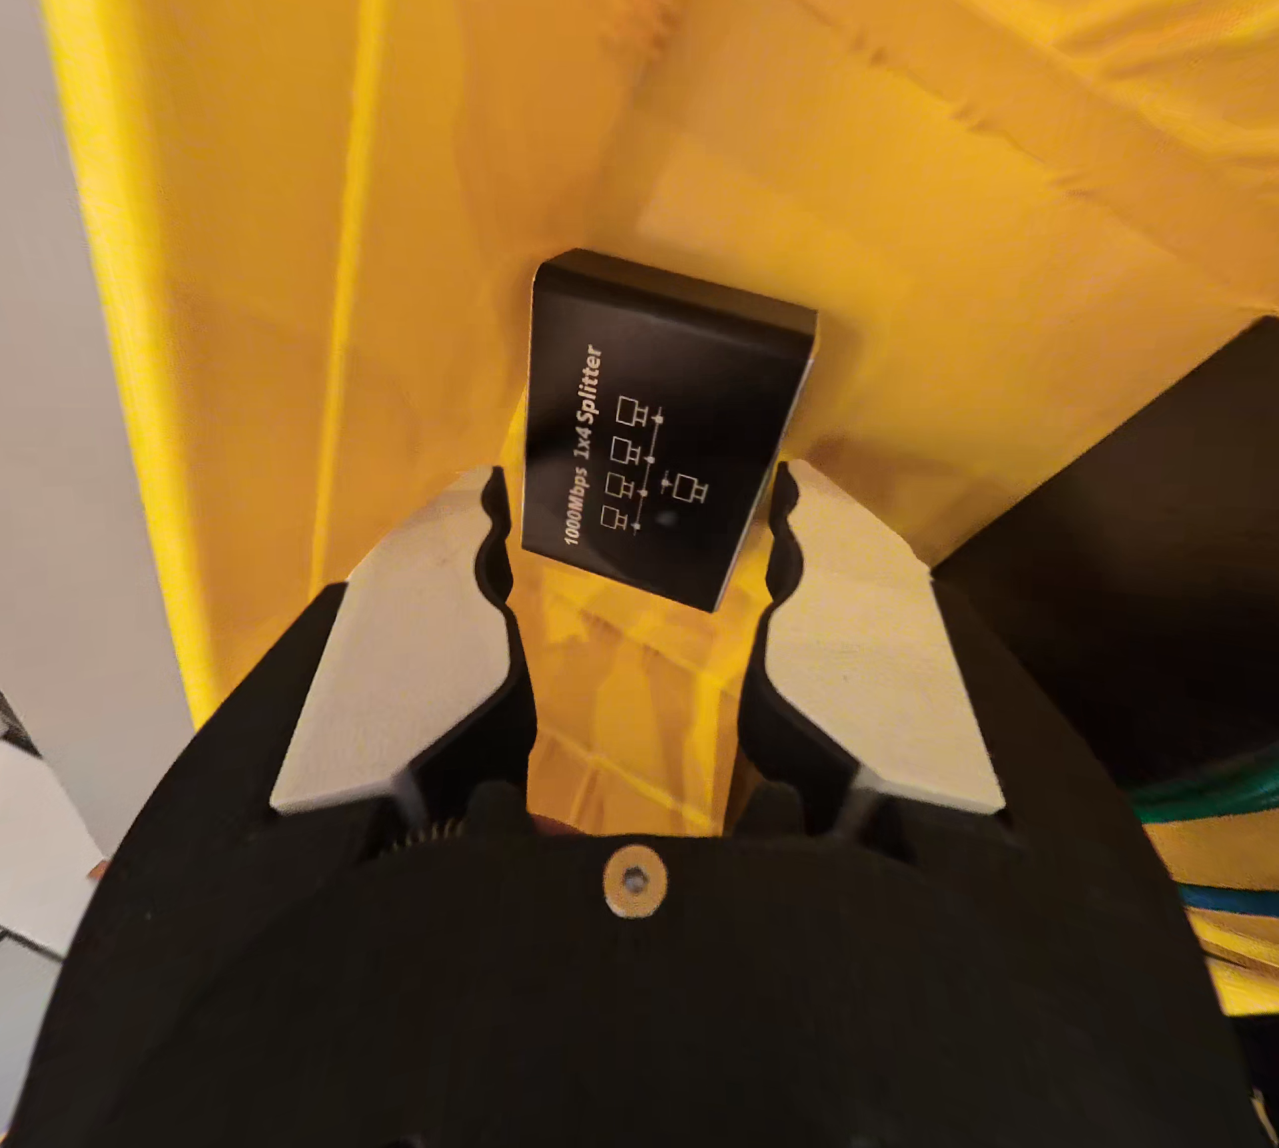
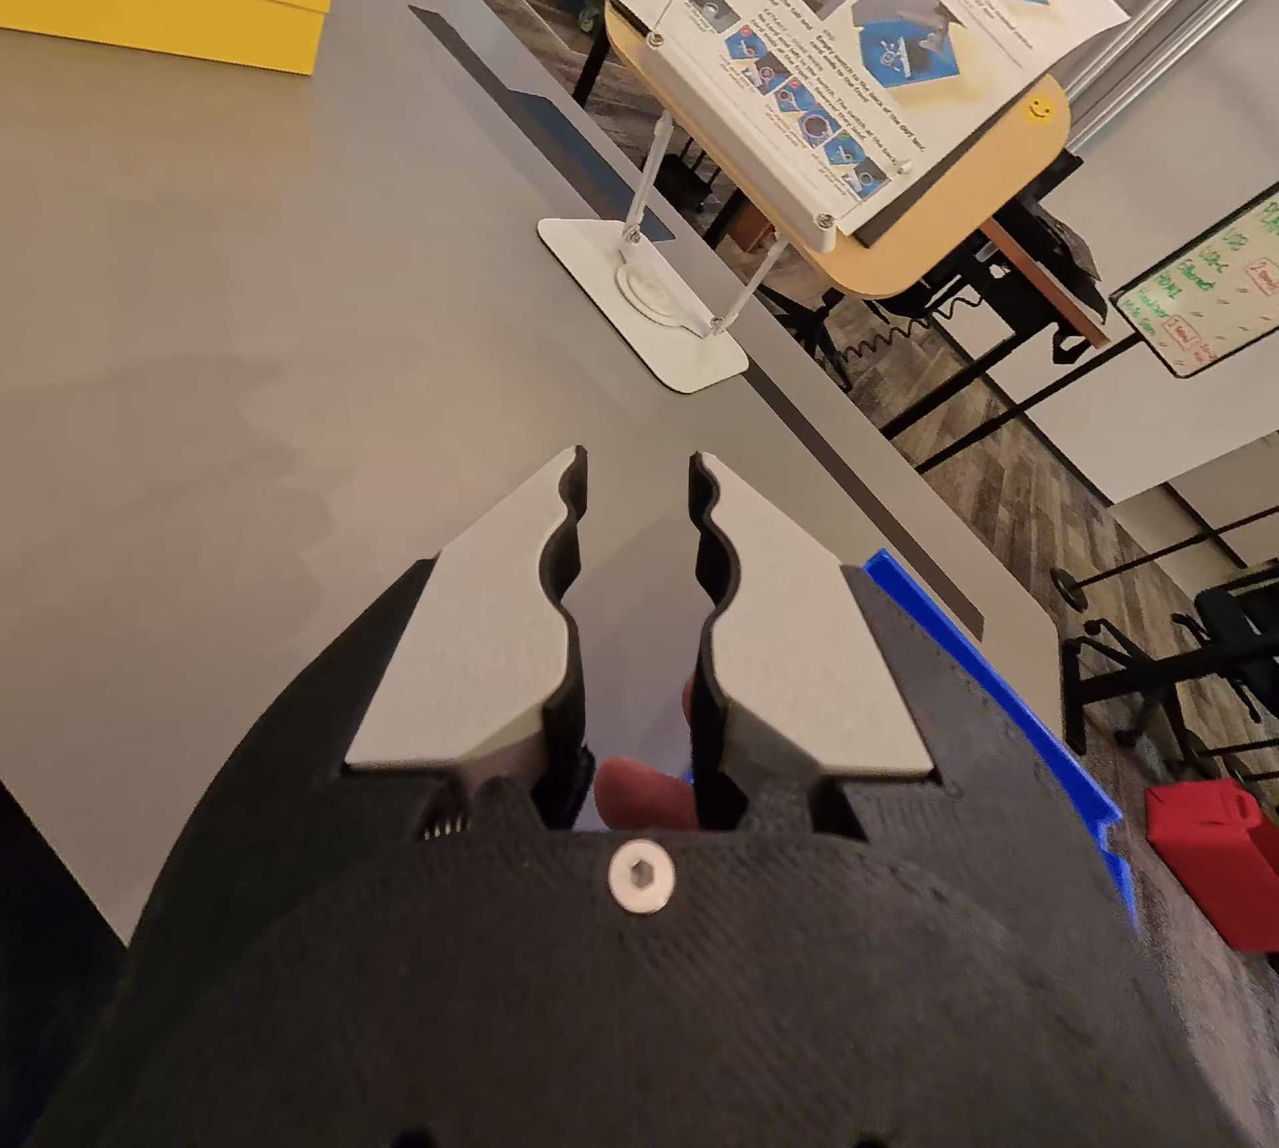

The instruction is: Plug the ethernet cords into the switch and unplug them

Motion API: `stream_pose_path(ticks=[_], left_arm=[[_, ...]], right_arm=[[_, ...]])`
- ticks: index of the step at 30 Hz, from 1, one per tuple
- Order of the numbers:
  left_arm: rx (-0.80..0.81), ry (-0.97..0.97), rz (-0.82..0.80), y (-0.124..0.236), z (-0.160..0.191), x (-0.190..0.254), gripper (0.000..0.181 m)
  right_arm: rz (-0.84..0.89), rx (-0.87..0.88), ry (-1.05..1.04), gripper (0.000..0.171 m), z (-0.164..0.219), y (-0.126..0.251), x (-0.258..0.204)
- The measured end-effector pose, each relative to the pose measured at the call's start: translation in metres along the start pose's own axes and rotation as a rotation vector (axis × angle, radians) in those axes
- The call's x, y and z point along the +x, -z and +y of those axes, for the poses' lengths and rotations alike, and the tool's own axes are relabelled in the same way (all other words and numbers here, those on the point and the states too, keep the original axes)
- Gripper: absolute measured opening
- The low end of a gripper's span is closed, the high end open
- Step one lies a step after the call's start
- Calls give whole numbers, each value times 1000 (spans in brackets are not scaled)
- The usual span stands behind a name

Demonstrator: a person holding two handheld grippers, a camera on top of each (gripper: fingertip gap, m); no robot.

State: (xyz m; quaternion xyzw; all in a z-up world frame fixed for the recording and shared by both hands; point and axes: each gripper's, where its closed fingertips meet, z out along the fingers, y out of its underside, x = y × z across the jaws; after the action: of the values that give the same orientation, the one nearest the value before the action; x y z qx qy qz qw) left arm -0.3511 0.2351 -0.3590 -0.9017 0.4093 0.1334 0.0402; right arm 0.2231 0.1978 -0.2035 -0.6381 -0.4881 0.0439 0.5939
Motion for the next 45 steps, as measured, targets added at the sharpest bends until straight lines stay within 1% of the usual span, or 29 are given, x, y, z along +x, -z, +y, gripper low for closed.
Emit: stream_pose_path(ticks=[2, 5, 11, 14, 19, 25, 27, 30, 33, 35, 37, 39, 43, 45], left_arm=[[-9, -12, 9, -8, 0, 0, 71], [23, -12, 38, -12, -5, 4, 72], [15, -94, 32, -11, -2, 6, 71], [42, -99, 17, -4, -4, 6, 71], [115, -110, -57, 29, -11, -1, 71], [238, -136, -98, 96, -26, 4, 70], [271, -185, -102, 121, -39, 16, 70], [300, -298, -121, 155, -68, 42, 70], [351, -442, -105, 178, -110, 80, 70], [377, -543, -92, 185, -140, 108, 70], [382, -643, -69, 183, -168, 136, 70], [365, -739, -42, 174, -193, 165, 70], [300, -924, -20, 141, -233, 217, 70], [286, -985, 6, 128, -249, 239, 70]], right_arm=[[-13, 1, -1, 26, 0, -5, -4], [-39, 1, -6, 26, 0, -13, -11], [-94, 8, 9, 25, -4, -27, -28], [-112, 10, 30, 25, -8, -31, -35], [-141, 25, 45, 25, -17, -37, -45], [-156, 50, 105, 26, -35, -44, -57], [-160, 51, 146, 26, -40, -47, -62], [-160, 56, 176, 26, -45, -49, -68], [-168, 62, 171, 27, -47, -49, -72], [-179, 59, 184, 29, -45, -49, -76], [-175, 38, 221, 29, -39, -48, -78], [-162, 6, 257, 29, -30, -48, -78], [-165, -38, 260, 29, -8, -44, -81], [-164, -65, 268, 29, 6, -42, -80]])
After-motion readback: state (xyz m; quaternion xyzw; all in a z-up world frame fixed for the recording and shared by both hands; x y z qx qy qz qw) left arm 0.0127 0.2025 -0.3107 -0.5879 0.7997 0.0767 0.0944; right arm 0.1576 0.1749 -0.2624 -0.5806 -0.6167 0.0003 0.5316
